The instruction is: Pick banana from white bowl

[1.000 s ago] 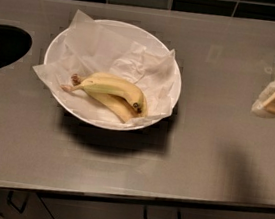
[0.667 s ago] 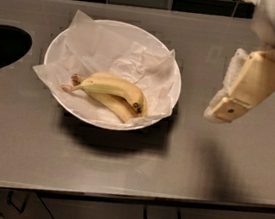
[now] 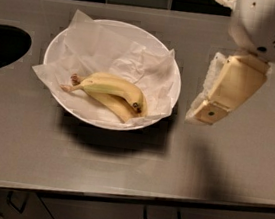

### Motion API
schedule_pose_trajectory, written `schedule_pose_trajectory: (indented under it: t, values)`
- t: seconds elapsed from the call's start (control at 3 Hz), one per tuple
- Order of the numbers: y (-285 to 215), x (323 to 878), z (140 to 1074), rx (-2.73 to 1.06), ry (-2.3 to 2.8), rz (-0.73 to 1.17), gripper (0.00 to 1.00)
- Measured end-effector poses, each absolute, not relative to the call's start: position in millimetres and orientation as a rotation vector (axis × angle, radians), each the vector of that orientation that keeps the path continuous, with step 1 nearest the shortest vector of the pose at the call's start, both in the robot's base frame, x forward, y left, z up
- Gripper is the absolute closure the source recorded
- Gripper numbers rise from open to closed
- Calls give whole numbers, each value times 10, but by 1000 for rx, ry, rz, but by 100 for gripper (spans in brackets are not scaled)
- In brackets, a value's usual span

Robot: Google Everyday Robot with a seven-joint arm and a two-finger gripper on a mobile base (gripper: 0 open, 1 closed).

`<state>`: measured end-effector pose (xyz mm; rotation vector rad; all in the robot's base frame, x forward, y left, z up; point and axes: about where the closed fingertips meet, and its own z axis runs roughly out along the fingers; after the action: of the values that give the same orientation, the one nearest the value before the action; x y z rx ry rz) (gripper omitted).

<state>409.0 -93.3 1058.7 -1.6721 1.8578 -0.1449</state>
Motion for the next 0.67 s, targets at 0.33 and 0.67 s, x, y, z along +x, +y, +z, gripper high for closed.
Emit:
schedule_pose_trajectory:
  t: [0.33,0.67]
  values:
    - [-933,4090,10588,-1672,1858,-145,0]
    - [-932,4090,10588,-1672,1858,-145,0]
